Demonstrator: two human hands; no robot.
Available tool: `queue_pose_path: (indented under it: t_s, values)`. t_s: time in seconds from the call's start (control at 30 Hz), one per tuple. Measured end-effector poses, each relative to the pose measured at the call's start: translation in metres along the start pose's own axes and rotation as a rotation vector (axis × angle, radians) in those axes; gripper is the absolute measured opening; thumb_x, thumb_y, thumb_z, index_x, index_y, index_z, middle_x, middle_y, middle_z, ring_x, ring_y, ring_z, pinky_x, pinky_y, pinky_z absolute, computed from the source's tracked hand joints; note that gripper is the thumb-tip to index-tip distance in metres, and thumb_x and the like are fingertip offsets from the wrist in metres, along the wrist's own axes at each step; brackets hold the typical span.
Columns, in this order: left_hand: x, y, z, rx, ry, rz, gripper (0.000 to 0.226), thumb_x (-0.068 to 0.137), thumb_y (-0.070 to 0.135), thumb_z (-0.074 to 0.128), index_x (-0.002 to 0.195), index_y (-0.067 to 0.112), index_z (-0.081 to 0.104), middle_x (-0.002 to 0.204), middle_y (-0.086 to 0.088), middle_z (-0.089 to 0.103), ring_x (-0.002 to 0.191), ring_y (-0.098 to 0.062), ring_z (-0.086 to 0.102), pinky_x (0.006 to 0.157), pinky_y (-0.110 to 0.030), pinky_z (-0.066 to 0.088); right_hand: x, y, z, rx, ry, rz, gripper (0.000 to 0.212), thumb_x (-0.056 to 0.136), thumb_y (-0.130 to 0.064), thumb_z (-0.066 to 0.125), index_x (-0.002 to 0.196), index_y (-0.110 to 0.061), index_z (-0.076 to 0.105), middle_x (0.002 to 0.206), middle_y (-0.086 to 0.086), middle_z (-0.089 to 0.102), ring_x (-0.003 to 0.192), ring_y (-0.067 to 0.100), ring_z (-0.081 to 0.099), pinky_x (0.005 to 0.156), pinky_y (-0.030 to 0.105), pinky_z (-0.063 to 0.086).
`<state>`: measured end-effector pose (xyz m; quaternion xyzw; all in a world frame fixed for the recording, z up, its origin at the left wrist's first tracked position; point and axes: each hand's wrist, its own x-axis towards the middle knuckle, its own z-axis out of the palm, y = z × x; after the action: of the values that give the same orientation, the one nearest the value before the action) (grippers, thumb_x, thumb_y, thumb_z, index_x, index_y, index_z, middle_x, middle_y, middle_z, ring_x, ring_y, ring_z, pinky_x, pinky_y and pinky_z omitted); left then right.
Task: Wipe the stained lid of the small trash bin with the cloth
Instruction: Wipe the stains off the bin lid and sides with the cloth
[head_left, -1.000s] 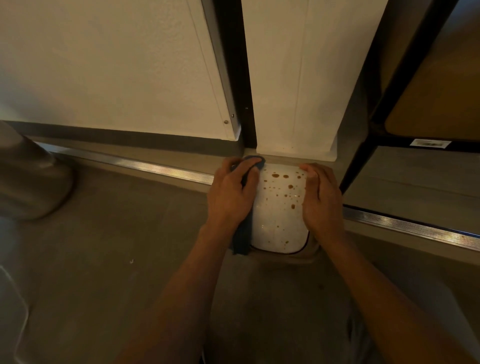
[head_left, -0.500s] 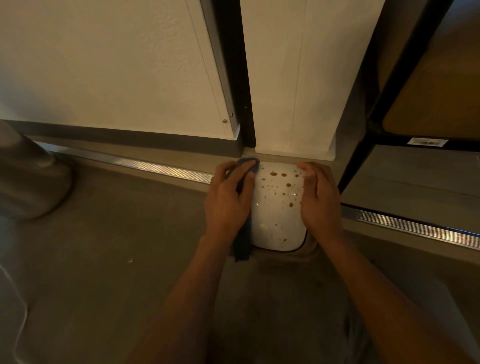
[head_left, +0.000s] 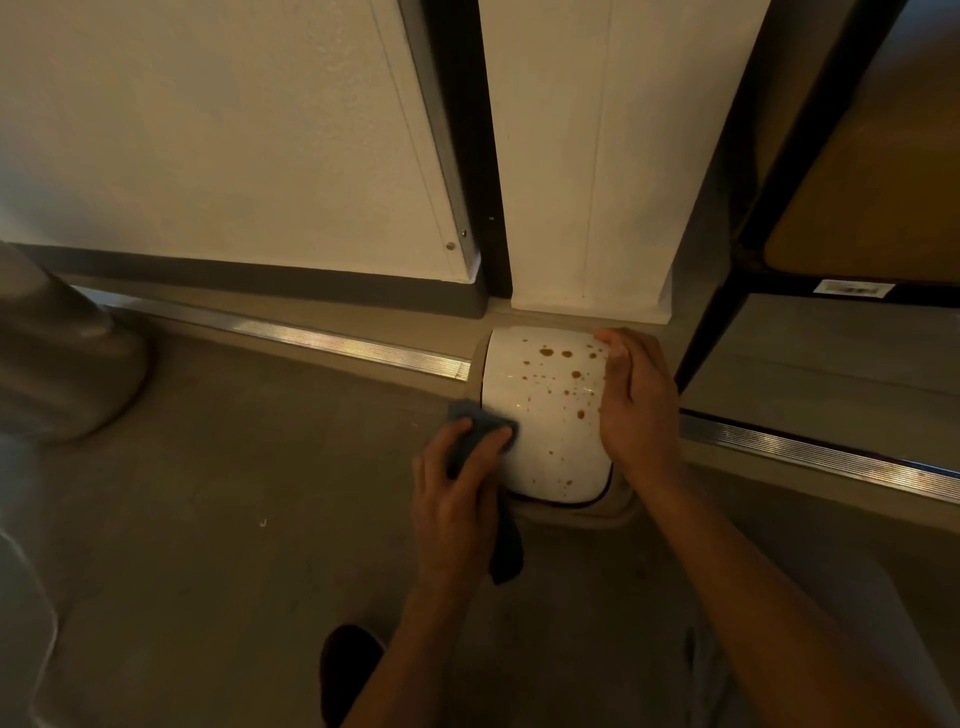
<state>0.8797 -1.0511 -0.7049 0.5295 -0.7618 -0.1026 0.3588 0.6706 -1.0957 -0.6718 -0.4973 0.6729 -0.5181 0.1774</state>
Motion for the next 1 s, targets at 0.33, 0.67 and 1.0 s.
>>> queue_pose_path:
  t_s: [0.33, 0.67, 1.0]
  values:
    - [0.11, 0.014, -0.01, -0.096, -0.183, -0.155, 0.039, 0.103, 0.047, 0.043, 0.14, 0.037, 0.05, 0.139, 0.009, 0.042, 0.117, -0.003, 0.04, 0.097, -0.02, 0.038, 0.0, -0.001, -0.002, 0.018, -0.015, 0.017, 0.032, 0.107, -0.03, 0.03, 0.125, -0.019, 0.055, 0.12, -0.012, 0.047, 0.116, 0.011, 0.049, 0.101, 0.027, 0.04]
    - [0.053, -0.004, -0.004, -0.029, -0.108, -0.014, 0.045, 0.106, 0.039, 0.033, 0.151, 0.043, 0.032, 0.159, 0.01, 0.027, 0.136, 0.004, 0.022, 0.11, -0.036, 0.03, -0.001, -0.004, 0.0, 0.029, -0.016, 0.035, 0.037, 0.107, -0.029, 0.029, 0.128, -0.015, 0.056, 0.123, -0.005, 0.053, 0.117, 0.013, 0.05, 0.103, 0.027, 0.039]
    - [0.118, 0.012, 0.006, -0.208, -0.285, -0.25, 0.043, 0.106, 0.051, 0.024, 0.144, 0.039, 0.04, 0.147, 0.005, 0.047, 0.13, -0.011, 0.046, 0.108, -0.037, 0.039, -0.002, 0.0, 0.001, 0.059, 0.007, 0.031, 0.042, 0.106, -0.036, 0.027, 0.126, -0.016, 0.057, 0.121, -0.009, 0.051, 0.116, 0.009, 0.05, 0.101, 0.023, 0.039]
